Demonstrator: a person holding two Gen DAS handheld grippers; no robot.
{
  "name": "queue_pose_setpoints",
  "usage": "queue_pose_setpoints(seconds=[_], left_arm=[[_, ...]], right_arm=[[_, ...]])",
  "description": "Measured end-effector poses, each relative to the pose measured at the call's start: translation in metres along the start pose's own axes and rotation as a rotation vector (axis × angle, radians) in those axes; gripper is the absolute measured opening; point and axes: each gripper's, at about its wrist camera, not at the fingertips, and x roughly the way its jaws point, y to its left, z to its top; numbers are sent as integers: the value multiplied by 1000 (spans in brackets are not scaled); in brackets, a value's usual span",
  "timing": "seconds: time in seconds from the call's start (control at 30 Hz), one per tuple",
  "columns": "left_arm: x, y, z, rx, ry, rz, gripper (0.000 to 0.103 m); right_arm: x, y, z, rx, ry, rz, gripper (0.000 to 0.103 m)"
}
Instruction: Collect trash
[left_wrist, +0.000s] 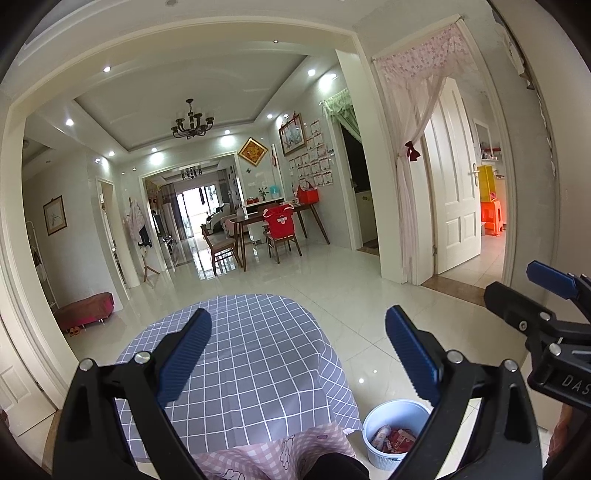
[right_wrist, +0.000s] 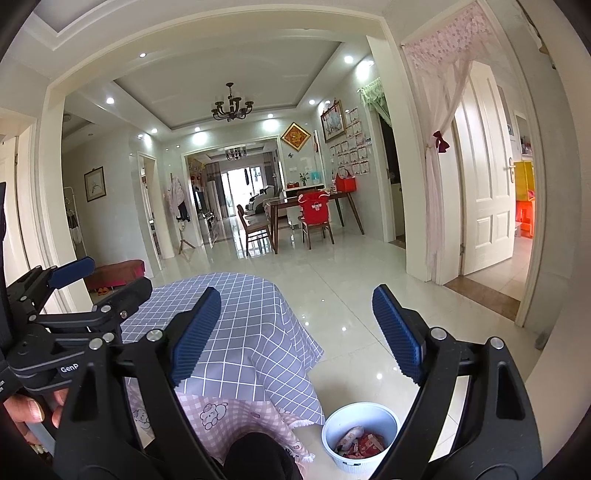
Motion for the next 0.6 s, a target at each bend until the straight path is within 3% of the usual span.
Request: queue_pose_setpoints(seconds=[0.6], left_arm=[[0,-1,1,2,1,1,93]], right_arm=[[0,-3,-1,0,2,-2,84]])
